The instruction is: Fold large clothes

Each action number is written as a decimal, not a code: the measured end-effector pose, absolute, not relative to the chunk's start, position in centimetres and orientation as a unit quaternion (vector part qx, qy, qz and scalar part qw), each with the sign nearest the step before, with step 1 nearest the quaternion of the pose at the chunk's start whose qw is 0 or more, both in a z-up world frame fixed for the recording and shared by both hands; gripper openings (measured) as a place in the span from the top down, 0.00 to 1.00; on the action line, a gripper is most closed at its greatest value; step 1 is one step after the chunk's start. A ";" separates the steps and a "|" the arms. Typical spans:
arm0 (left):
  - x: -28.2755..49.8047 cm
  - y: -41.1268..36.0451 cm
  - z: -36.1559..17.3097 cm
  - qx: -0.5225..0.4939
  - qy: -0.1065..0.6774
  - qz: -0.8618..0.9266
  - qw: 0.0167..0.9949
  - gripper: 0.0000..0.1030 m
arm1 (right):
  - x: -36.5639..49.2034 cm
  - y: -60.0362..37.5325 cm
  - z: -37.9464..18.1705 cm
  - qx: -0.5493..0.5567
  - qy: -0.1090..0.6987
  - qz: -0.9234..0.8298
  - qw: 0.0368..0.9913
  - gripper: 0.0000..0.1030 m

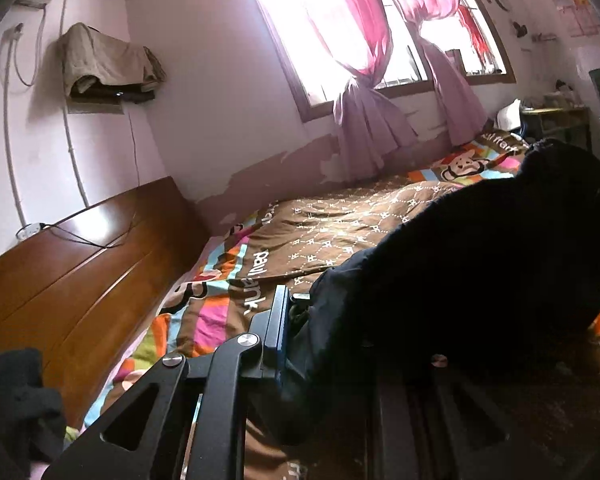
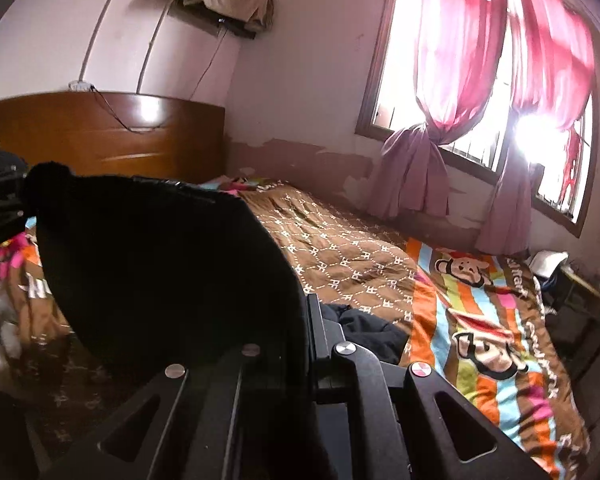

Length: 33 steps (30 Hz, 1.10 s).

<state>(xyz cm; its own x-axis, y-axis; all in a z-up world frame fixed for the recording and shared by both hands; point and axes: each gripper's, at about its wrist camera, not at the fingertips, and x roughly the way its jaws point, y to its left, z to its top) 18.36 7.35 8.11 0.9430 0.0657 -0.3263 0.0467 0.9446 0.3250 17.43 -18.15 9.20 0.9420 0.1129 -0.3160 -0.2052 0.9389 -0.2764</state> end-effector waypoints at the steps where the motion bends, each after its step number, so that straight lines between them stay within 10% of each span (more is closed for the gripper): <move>1: 19.4 7.5 8.0 0.166 0.173 0.004 0.971 0.86 | 18.2 -18.1 9.1 -0.159 0.151 0.079 0.973 0.93; 28: 41.9 10.3 -2.0 0.090 0.311 0.003 0.946 0.86 | 38.1 -20.2 -0.4 -0.153 0.220 0.056 0.962 0.87; 33: 42.6 10.2 -2.4 0.089 0.323 -0.013 0.942 0.83 | 38.3 -20.7 0.0 -0.147 0.209 0.040 0.966 0.51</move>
<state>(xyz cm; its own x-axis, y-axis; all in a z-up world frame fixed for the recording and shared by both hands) 42.59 10.17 -2.44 0.7911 0.0339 -0.6107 0.0812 0.9838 0.1597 38.31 -20.73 0.04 0.9093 0.0157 -0.4160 -0.1386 0.9537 -0.2668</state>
